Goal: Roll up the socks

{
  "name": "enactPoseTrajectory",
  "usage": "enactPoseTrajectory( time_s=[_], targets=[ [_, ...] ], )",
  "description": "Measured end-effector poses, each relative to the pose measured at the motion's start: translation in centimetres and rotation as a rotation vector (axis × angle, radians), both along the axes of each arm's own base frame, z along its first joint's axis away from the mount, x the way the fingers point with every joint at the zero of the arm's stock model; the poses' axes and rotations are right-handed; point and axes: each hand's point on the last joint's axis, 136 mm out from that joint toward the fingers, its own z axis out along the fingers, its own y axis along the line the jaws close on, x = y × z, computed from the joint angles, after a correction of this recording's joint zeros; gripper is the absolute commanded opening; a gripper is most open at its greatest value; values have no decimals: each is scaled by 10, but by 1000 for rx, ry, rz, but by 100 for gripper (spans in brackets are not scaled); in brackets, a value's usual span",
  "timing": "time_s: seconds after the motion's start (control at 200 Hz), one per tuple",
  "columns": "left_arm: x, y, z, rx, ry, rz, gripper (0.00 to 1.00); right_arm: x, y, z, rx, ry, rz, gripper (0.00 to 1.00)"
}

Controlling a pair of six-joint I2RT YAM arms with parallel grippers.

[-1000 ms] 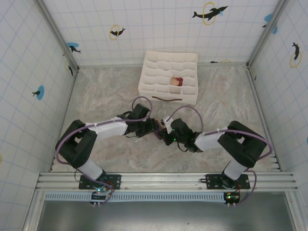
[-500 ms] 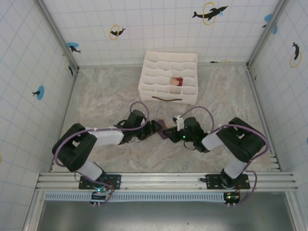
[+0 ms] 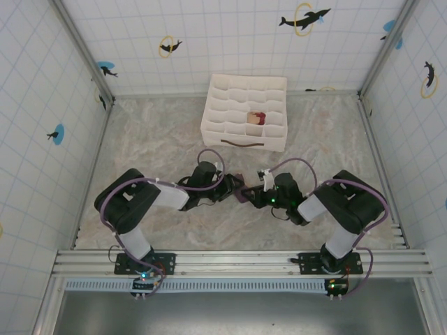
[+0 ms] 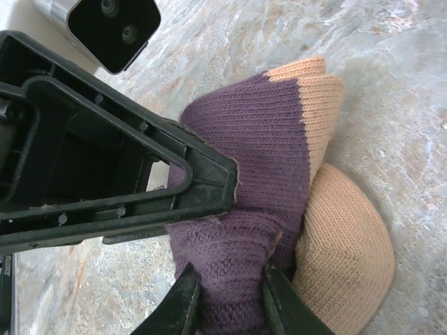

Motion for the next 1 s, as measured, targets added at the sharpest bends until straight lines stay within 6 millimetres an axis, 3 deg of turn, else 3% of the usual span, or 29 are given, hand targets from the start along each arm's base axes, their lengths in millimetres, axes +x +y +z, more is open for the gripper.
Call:
enactPoseTrajectory(
  time_s=[0.21,0.33,0.61,0.641,0.796,0.901,0.996],
  targets=[
    [3,-11,-2,-31,3,-2,56,3,-3,0,18,7,-15,16],
    [6,-15,-4,-38,6,0,48,5,-6,0,23,9,-27,15],
    [11,-23,-9,-41,25,1,6,6,-12,-1,35,9,-47,16],
    [12,-25,-9,-41,27,-4,0,6,-13,-1,37,10,-50,18],
    [14,-31,-9,-4,27,-36,0,6,-19,1,46,8,-57,35],
    [15,-36,-8,46,5,-82,0,3,-28,2,33,29,-59,51],
    [16,-37,-8,92,-24,-127,0,-2,-38,1,4,65,-64,57]
  ],
)
